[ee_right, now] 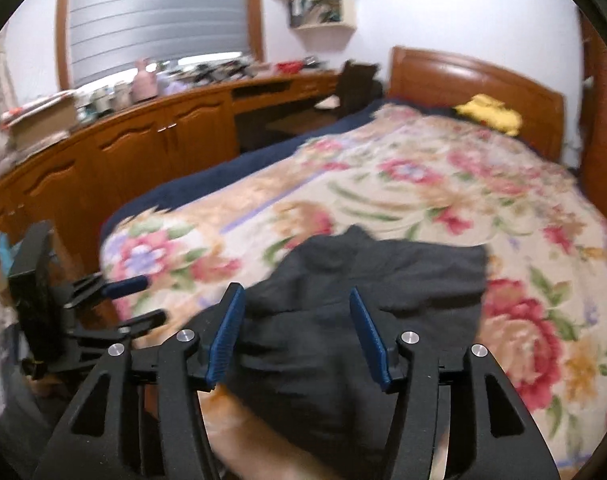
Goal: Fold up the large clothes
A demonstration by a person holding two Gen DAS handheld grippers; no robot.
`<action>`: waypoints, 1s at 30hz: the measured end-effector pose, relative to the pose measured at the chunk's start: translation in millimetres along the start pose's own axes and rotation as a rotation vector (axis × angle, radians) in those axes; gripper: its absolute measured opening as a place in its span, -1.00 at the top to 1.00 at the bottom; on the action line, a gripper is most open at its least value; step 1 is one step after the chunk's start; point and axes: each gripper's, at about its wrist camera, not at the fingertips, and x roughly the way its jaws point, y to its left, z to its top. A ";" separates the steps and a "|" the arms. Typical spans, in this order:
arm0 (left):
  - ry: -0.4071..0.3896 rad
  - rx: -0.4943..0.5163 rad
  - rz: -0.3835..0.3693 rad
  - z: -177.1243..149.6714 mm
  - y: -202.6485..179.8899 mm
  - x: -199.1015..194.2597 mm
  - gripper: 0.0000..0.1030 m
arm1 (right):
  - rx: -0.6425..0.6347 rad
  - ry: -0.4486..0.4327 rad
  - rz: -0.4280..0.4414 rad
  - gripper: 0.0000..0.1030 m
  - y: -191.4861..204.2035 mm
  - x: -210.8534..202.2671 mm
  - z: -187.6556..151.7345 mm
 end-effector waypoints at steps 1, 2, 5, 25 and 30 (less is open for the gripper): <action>-0.001 0.000 0.000 1.1 -1.6 1.5 -0.05 | -0.002 -0.001 -0.032 -0.08 -4.8 -1.2 -2.4; 0.000 -0.001 0.003 1.0 -1.5 1.5 -0.05 | -0.003 0.001 -0.062 -0.08 -9.0 -1.5 -6.1; 0.001 -0.009 0.007 2.2 -2.0 1.7 -0.05 | -0.001 0.055 -0.109 -0.08 -19.7 8.6 -25.3; -0.001 -0.031 0.009 4.8 -1.1 2.1 -0.05 | 0.020 0.183 0.029 -0.08 2.1 73.6 -72.9; -0.019 -0.022 -0.019 9.0 -16.0 -4.4 -0.05 | 0.019 0.105 0.019 -0.12 -19.5 43.0 -60.5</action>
